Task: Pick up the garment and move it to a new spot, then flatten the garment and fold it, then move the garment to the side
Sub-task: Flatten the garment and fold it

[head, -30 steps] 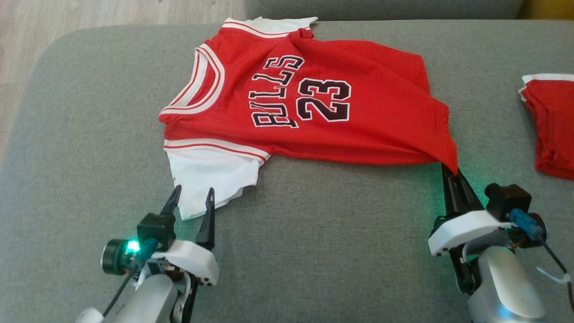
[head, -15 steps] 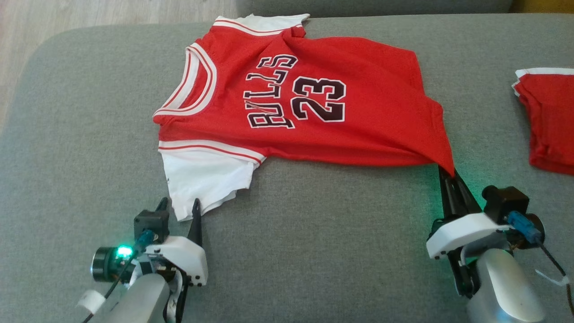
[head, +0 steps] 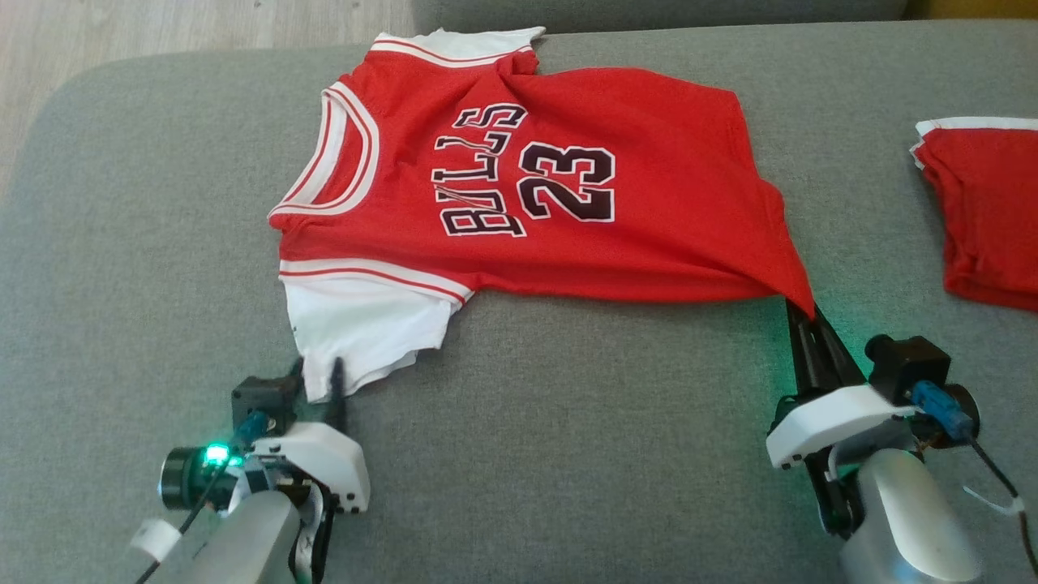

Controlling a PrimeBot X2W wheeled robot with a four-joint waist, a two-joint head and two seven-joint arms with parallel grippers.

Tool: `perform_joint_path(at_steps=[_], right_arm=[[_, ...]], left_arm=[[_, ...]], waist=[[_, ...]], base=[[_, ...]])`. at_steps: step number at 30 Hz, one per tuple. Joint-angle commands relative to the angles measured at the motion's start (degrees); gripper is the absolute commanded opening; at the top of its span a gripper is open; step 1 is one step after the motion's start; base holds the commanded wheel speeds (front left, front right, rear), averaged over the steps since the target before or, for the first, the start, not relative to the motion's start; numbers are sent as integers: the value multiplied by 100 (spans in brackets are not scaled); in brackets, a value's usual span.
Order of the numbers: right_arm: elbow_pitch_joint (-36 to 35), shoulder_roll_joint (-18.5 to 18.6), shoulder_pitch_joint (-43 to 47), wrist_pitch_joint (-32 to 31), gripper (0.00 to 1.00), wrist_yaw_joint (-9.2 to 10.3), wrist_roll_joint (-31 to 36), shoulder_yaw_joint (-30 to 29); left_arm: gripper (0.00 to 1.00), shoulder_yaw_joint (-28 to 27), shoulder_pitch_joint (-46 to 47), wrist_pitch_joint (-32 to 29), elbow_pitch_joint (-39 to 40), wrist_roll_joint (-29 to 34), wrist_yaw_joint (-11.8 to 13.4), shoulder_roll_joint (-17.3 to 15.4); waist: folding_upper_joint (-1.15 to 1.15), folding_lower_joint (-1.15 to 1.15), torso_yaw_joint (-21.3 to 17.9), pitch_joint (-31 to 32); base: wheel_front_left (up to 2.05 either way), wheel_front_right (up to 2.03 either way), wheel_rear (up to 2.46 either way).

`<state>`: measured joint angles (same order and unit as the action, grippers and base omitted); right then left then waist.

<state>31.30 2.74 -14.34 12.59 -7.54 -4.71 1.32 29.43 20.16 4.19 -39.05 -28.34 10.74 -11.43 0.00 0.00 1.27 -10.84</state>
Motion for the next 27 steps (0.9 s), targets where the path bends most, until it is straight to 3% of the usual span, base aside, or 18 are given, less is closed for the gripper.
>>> perform_joint_path(at_steps=[1, 9, 18, 27], right_arm=[[-171, 14, -3, 27, 0, 5, -9, 143], [-153, 14, 38, 32, 0, 5, -3, 160], [-265, 14, 99, 47, 0, 5, 25, 188], [-812, 14, -15, 17, 0, 5, -97, 185]], left_arm=[[0, -191, 150, -28, -64, -41, -21, -156], [0, -246, 176, 460, 104, -89, -122, -160], [0, -419, 159, 1030, 868, 56, -131, -234], [0, -966, 88, 1079, 2569, 624, -17, -366]], waist=[[0, 0, -1, 7], [0, 0, 7, 132], [0, 0, 24, 317], [0, 0, 22, 420]], base=[[0, 0, 0], [0, 0, 0], [0, 0, 0], [0, 0, 0]])
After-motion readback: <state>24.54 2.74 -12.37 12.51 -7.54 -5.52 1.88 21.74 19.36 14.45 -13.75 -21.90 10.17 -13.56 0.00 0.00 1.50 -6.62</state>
